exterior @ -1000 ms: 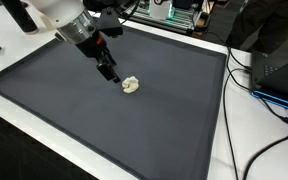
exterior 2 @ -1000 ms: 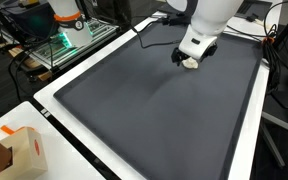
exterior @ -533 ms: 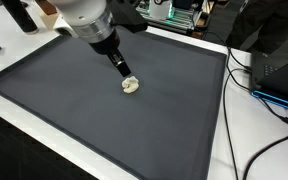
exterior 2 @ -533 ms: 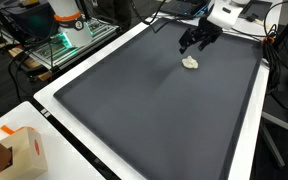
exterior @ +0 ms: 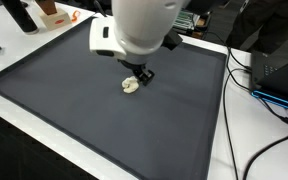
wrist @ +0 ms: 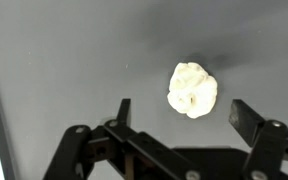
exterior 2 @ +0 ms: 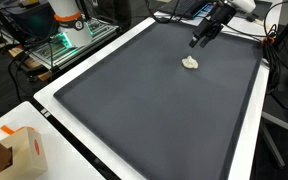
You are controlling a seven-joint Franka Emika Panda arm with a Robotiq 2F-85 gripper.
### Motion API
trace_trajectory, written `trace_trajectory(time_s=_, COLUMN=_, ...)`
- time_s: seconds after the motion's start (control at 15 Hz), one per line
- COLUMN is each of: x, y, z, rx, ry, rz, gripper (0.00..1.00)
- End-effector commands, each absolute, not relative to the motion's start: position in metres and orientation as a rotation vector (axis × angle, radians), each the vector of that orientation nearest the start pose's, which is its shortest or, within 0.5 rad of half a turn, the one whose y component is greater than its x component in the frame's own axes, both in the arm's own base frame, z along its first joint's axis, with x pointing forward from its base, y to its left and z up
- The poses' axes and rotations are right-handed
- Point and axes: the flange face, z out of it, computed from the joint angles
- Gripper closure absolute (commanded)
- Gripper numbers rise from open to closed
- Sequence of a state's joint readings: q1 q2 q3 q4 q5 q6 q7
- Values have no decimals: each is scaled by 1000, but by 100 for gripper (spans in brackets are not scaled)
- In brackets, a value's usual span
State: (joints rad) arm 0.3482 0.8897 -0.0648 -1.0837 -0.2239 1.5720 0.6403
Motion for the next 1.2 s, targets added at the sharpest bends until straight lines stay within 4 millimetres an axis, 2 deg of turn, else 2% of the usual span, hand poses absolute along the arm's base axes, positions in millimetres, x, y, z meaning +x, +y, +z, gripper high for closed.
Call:
trace_trajectory(time_s=0.0, x=702, y=223, z=246, rx=-3690, ry=342, rz=335, gripper=0)
trace_trajectory(time_s=0.2, x=700, y=244, z=234, rx=-3826, ry=179, rz=209, gripper=0)
trace_trajectory(time_s=0.53, x=694, y=263, z=218, rx=-3987, ry=3, rz=94, gripper=0)
trace_trajectory(time_s=0.8, x=687, y=278, z=203, rx=-4002, ry=-27, rz=68, gripper=0)
trace_trajectory(time_s=1.13, x=680, y=287, z=192, rx=-4028, ry=67, rz=48, gripper=0)
